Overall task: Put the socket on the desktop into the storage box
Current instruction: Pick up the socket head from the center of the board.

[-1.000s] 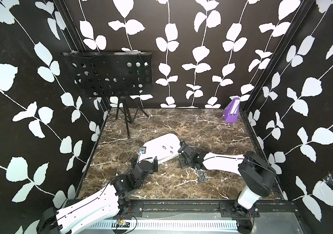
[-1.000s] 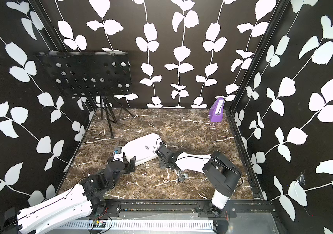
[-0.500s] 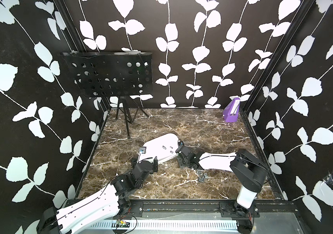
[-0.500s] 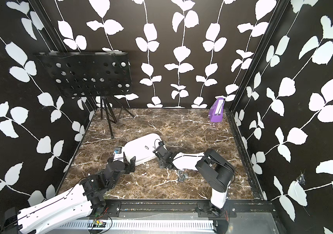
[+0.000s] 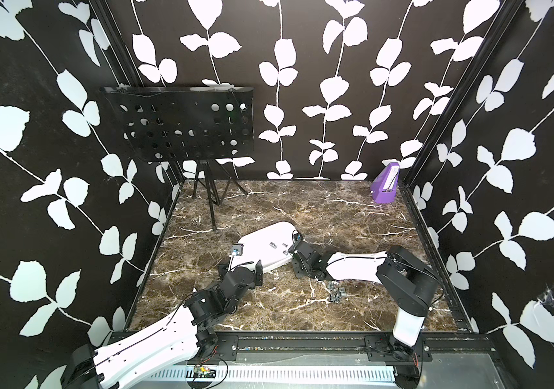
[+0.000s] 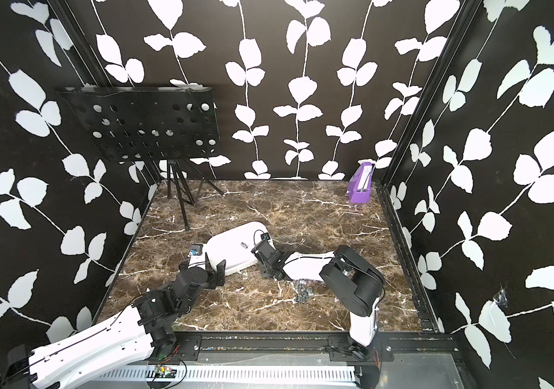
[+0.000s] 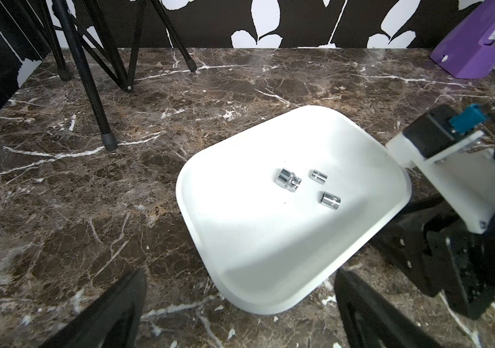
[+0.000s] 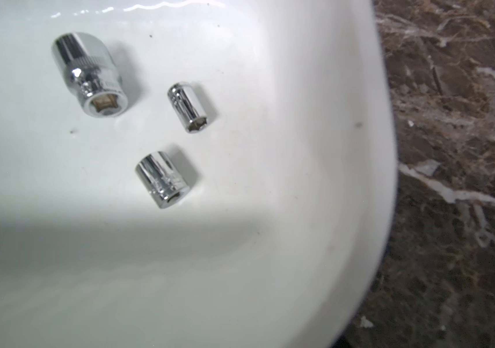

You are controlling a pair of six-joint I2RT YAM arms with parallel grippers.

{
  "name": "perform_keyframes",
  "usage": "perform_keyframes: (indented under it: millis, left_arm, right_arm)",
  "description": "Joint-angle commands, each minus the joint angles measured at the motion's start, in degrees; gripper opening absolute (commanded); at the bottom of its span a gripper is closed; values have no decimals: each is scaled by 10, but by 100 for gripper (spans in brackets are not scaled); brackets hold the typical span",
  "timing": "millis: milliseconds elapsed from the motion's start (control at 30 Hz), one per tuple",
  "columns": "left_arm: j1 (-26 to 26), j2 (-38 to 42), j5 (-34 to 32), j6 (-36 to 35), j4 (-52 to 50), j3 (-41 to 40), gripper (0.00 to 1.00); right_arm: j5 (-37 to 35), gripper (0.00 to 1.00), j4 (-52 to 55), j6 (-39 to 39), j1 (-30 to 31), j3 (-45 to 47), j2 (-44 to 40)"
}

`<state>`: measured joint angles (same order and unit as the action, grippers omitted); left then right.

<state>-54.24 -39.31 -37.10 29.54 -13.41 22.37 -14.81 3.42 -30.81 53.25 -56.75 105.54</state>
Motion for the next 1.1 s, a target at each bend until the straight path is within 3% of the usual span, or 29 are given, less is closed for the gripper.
perform_keyframes:
  millis: [0, 500, 1067]
  left_arm:
    - [-2, 3, -3, -2, 6, 1, 98]
    - [-2, 1, -2, -2, 6, 1, 98]
    - [-2, 6, -7, -1, 3, 2, 97]
  right_arm:
    - [-9, 46, 14, -5, 4, -11, 29]
    - [-29, 22, 24, -17, 4, 7, 23]
    - [-43, 18, 61, -24, 4, 49, -80]
